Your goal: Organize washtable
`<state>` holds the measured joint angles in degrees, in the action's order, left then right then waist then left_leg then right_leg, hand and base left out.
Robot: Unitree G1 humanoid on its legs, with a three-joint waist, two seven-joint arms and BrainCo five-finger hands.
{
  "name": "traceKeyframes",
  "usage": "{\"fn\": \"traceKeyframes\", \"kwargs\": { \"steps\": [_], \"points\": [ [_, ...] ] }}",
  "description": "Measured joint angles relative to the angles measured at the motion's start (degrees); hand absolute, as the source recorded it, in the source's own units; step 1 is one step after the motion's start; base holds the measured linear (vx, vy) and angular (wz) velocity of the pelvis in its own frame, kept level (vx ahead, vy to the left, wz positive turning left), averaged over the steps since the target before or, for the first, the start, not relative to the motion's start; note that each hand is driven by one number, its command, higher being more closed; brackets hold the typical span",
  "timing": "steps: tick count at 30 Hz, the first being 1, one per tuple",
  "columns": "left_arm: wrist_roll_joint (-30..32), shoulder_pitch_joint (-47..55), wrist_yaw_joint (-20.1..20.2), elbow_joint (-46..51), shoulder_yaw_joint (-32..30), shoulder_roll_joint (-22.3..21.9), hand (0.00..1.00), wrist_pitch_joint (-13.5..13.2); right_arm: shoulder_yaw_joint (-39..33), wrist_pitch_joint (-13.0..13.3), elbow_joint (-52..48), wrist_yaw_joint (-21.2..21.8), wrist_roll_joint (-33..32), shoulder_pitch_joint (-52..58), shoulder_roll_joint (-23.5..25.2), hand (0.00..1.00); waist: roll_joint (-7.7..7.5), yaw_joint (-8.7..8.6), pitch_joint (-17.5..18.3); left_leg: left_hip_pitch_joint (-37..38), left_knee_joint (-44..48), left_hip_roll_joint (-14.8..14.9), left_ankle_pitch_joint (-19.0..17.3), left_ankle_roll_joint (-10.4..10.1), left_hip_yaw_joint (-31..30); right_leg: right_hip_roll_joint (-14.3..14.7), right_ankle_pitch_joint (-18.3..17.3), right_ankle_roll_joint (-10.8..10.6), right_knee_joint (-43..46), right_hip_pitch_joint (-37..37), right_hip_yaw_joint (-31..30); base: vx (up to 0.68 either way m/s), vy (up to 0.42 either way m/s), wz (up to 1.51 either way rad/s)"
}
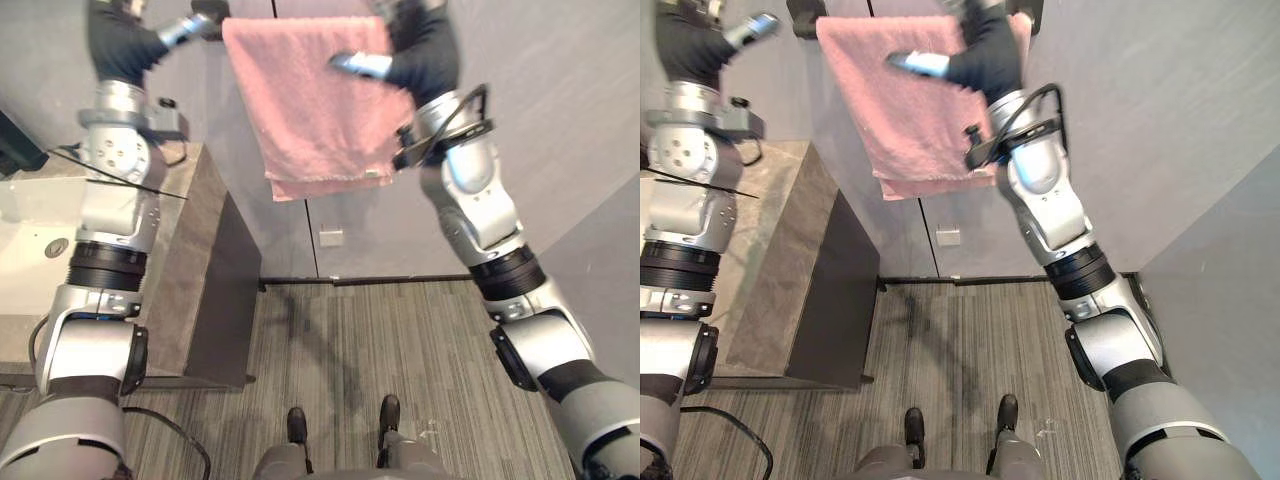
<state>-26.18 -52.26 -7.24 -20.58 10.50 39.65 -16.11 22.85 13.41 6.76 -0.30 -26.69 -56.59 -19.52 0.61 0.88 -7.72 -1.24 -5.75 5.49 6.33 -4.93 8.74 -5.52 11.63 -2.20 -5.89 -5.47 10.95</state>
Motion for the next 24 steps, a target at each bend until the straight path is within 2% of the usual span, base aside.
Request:
{"fn": "traceKeyframes", "kwargs": {
  "steps": [3, 9, 12, 13, 15, 19, 21, 24],
  "points": [
    [-0.2, 1.7, 3.3, 0.0, 4.0, -0.3, 0.0, 0.1, 4.9, -0.1, -0.3, 3.7, -2.7, 1.3, -0.9, 0.0, -0.31, -0.14, 1.9, 0.0, -0.1, 0.5, -0.2, -0.2, 0.1, 0.2, -0.4, 0.3, 0.0, -0.1, 0.0, 0.0, 0.0, 0.0],
    [-2.7, 2.1, 8.4, 0.0, 10.6, -0.3, 0.0, 0.1, 10.2, -1.4, 5.6, 6.7, -4.8, 0.7, -3.4, 0.0, -0.47, -0.1, 2.1, -1.8, 0.0, 0.6, 0.3, -0.3, 0.8, 0.3, -0.2, 0.5, 0.0, -2.0, -0.2, -0.01, 0.001, -0.01],
    [-5.6, 1.5, 9.9, -0.4, 12.9, -0.6, 0.0, 0.1, 11.4, -2.5, 10.8, 6.7, -5.5, -0.7, -3.4, 0.0, -0.46, -0.1, 2.1, -4.3, 0.2, 0.5, 1.0, -0.2, 1.0, 0.2, 0.8, 0.8, 0.1, -4.6, -0.2, 0.0, 0.004, -0.03],
    [-6.2, 0.5, 10.3, -2.0, 14.1, -1.0, 0.0, 0.1, 11.5, -2.8, 14.3, 6.7, -6.0, -2.1, -3.1, 0.0, -0.37, -0.03, 2.0, -5.6, 0.3, 0.5, 1.5, -0.2, 1.0, 0.3, 1.5, 0.5, 0.2, -6.1, -0.3, 0.01, 0.007, -0.07],
    [-7.2, -1.6, 10.9, -5.2, 14.4, -2.0, 0.0, 0.2, 11.5, -2.9, 18.0, 6.2, -6.5, -4.0, -2.8, 0.0, -0.36, -0.03, 1.9, -7.0, 0.3, 0.4, 1.7, -0.2, 1.2, 0.5, 2.3, 1.2, 0.2, -7.6, -0.3, 0.0, 0.016, -0.1],
    [-8.0, -8.4, 10.8, -10.6, 14.4, -3.2, 0.0, 0.2, 10.7, -2.8, 20.8, 4.6, -6.5, -7.9, -1.9, 0.0, 0.03, -0.24, -0.8, -8.1, 0.3, 0.4, 1.8, -0.2, 2.4, 0.5, 2.6, 1.0, 0.2, -9.2, -1.1, -0.02, 0.021, -0.11],
    [-8.1, -13.9, 10.8, -13.4, 14.3, -4.1, 0.0, 0.2, 8.5, -2.7, 23.3, 3.7, -6.4, -10.8, -0.5, 0.0, 0.45, -0.37, -3.1, -9.3, 0.3, 0.4, 2.1, 0.0, 2.6, 0.5, 2.8, 0.8, 0.3, -10.7, -1.6, -0.03, 0.02, -0.09],
    [-8.3, -18.3, 10.8, -17.4, 14.2, -5.4, 0.0, 0.2, 6.0, -2.7, 27.8, 1.4, -5.9, -13.6, 0.4, 0.0, 1.08, -0.43, -4.5, -10.7, 0.3, 0.3, 2.3, 0.0, 2.7, 0.6, 3.5, 1.4, 0.3, -12.2, -1.6, -0.01, 0.027, -0.02]
  ]
}}
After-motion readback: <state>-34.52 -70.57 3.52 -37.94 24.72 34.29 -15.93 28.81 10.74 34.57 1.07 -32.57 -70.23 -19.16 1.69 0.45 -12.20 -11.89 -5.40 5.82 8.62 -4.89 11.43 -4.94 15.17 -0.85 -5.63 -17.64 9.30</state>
